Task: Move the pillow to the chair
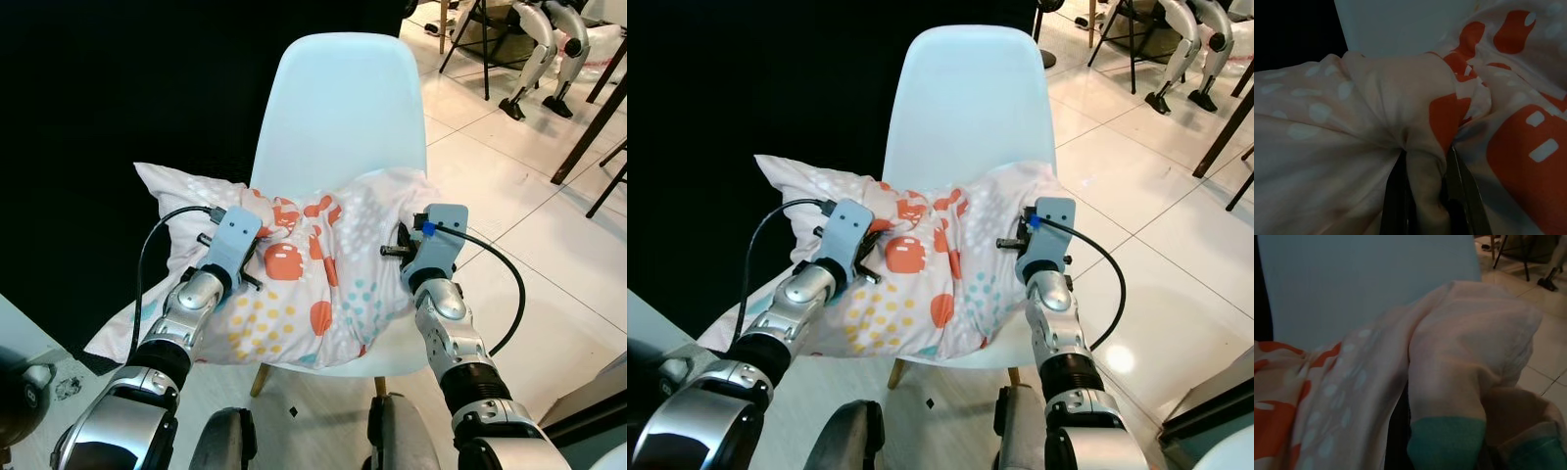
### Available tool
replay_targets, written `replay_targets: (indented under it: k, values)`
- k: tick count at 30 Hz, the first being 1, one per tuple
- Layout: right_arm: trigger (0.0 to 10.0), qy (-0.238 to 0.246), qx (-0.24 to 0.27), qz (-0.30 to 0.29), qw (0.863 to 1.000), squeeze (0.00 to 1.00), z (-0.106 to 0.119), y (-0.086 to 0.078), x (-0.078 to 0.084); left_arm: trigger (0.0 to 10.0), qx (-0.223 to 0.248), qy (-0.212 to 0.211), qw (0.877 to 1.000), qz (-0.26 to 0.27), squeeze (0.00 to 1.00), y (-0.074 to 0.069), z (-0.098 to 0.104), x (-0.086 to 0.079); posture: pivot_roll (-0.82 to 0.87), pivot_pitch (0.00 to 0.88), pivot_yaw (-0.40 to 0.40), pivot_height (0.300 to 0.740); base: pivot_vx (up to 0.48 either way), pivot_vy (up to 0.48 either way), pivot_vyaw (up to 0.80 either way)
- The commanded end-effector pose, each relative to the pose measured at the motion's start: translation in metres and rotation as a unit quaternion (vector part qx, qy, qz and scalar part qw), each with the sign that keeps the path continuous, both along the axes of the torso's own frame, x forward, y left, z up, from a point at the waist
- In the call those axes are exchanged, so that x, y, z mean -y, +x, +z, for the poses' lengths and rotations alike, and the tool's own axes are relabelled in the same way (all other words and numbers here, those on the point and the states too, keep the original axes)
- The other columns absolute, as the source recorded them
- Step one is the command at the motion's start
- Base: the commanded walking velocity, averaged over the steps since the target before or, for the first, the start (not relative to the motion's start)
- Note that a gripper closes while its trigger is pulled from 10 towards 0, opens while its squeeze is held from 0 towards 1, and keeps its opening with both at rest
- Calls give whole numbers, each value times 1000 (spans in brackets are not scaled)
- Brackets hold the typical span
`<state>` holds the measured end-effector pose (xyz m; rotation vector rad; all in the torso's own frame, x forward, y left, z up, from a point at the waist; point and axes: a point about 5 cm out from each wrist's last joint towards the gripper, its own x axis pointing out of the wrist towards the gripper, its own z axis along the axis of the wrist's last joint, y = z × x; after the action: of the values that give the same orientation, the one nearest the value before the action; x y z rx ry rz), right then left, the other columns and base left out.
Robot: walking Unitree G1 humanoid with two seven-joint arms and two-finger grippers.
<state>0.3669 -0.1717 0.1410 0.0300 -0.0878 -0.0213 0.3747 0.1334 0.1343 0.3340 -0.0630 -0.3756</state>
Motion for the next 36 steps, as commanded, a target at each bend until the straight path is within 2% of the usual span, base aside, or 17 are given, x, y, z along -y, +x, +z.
replay_targets:
  k: [1,4,8,9,10,11,12,13,14,16,23,24,25,29,32,36]
  values:
    - [10000,-3,5,-6,1000,0,-2,-2,1,10000,10,6,1000,-20,0,1,4,7,32,171,-3,582,0,0,0]
    - [10000,0,19,-22,1000,0,2,-3,6,10000,17,3,1000,-14,0,3,8,4,33,173,-3,582,0,0,0]
    - [10000,2,60,-52,997,0,21,-2,18,10000,46,-17,998,-36,0,7,24,7,36,176,-5,582,0,0,0]
    - [10000,0,71,-65,995,0,28,-1,24,10000,54,-40,996,-66,0,6,31,14,40,174,-9,582,0,0,0]
    - [10000,0,71,-65,995,0,28,-1,24,10000,54,-40,996,-66,0,6,31,14,40,174,-9,582,0,0,0]
    - [10000,-6,78,-78,994,0,34,-1,29,10000,59,-61,992,-96,0,5,35,21,40,173,-12,582,0,0,0]
    - [10000,-14,89,-105,990,0,42,-2,37,10000,54,-73,985,-149,0,0,36,33,41,173,-14,582,0,0,0]
    - [10000,-14,89,-105,990,0,42,-2,37,10000,54,-73,985,-149,0,0,36,33,41,173,-14,582,0,0,0]
    - [10000,-18,103,-132,986,0,48,-5,45,10000,45,-83,977,-193,0,-5,34,42,38,174,-12,582,0,0,0]
    - [10000,-25,116,-178,977,0,54,-12,58,10000,27,-80,968,-235,0,-11,27,49,34,176,-8,582,0,0,0]
    - [10000,-47,128,-231,963,0,55,-25,77,10000,26,-52,976,-209,0,-8,22,38,26,184,4,582,0,0,0]
    - [10000,-47,128,-235,962,0,54,-27,80,10000,33,-40,981,-187,0,-6,23,33,26,184,4,582,0,0,0]
    - [10000,-50,124,-242,961,0,52,-30,83,10000,44,-12,988,-149,0,-1,25,20,21,190,10,582,0,0,0]
    - [10000,-55,130,-257,956,0,54,-34,86,10000,50,1,988,-144,0,2,31,12,22,194,14,582,0,0,0]
    - [10000,-64,130,-289,946,0,57,-43,96,10000,67,6,983,-170,0,4,46,8,22,194,16,582,0,0,0]
    - [10000,-72,122,-312,939,0,53,-47,106,10000,62,31,986,-150,0,7,46,-1,24,194,17,582,0,0,0]
